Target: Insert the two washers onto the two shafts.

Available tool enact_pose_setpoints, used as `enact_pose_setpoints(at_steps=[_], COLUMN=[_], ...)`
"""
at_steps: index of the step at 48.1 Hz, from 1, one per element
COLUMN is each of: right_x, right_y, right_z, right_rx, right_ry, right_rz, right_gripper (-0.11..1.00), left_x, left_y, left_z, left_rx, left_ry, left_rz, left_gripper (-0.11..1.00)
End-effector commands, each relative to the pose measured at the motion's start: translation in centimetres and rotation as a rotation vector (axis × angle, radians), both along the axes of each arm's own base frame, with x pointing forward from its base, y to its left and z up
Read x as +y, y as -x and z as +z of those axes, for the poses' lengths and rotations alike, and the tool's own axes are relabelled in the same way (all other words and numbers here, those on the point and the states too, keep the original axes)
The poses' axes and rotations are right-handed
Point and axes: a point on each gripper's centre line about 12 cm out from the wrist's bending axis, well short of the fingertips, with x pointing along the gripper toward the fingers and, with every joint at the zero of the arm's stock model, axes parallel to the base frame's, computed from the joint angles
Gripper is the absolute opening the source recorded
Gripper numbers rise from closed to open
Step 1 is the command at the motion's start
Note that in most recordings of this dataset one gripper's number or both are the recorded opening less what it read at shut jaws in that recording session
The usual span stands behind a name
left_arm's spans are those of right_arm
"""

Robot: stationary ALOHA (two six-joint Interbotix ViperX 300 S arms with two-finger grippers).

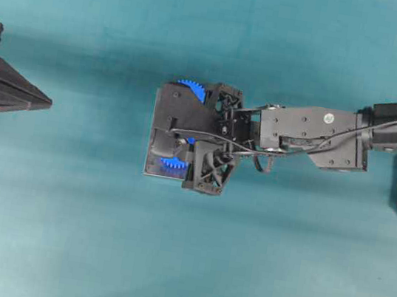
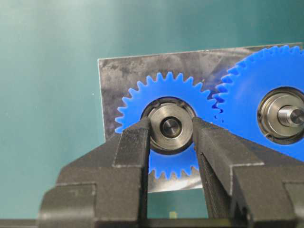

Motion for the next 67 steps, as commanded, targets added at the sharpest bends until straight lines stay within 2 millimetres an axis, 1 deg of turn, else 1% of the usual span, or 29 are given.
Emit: enact_pose_setpoints(at_steps=[1, 17, 23, 24, 25, 31, 33, 38, 45, 55, 61, 67], right_x=[-0.6, -1.0, -1.0, -1.0, -1.0, -1.1, -1.0, -1.0, -1.0, -1.0, -1.1, -1.3], right_y=[-0.4, -0.4, -0.4, -0.4, -0.4, -0.4, -0.4, -0.4, 0.1, 2.0, 3.5, 5.1], right_z=[1.1, 1.1, 1.1, 1.1, 1.1, 1.2, 1.3, 1.7, 2.6, 4.4, 5.5, 6.0], right_rx=[-0.032, -0.035, -0.038, -0.038, -0.038, -0.040, -0.043, -0.054, -0.066, -0.110, -0.145, -0.181], right_ry=[0.006, 0.004, 0.001, 0.000, -0.001, 0.000, 0.000, 0.000, 0.000, -0.002, -0.003, -0.005], right_rz=[-0.005, -0.016, -0.020, -0.021, -0.023, -0.023, -0.021, -0.021, -0.020, -0.020, -0.022, -0.023], right_gripper=[0.30, 0.30, 0.32, 0.35, 0.39, 0.74, 0.80, 0.78, 0.78, 0.77, 0.77, 0.77], left_x=[0.0, 0.0, 0.0, 0.0, 0.0, 0.0, 0.0, 0.0, -0.2, -0.4, -0.4, -0.4], left_y=[-0.2, -0.2, -0.2, -0.2, -0.2, -0.2, -0.2, -0.2, -0.2, -0.2, -0.1, 0.0], left_z=[0.8, 0.8, 0.8, 0.8, 0.8, 0.8, 0.8, 0.8, 0.8, 0.9, 0.8, 0.5], left_rx=[-0.023, -0.025, -0.023, -0.023, -0.023, -0.023, -0.024, -0.025, -0.026, -0.029, -0.026, -0.018], left_ry=[0.001, 0.001, 0.002, 0.002, 0.002, 0.001, 0.002, 0.001, 0.002, 0.001, -0.002, -0.001], left_rz=[0.000, -0.001, -0.001, -0.001, -0.001, 0.000, -0.001, -0.001, -0.009, -0.018, -0.021, -0.020], left_gripper=[0.01, 0.01, 0.01, 0.01, 0.01, 0.01, 0.01, 0.01, 0.01, 0.01, 0.01, 0.01])
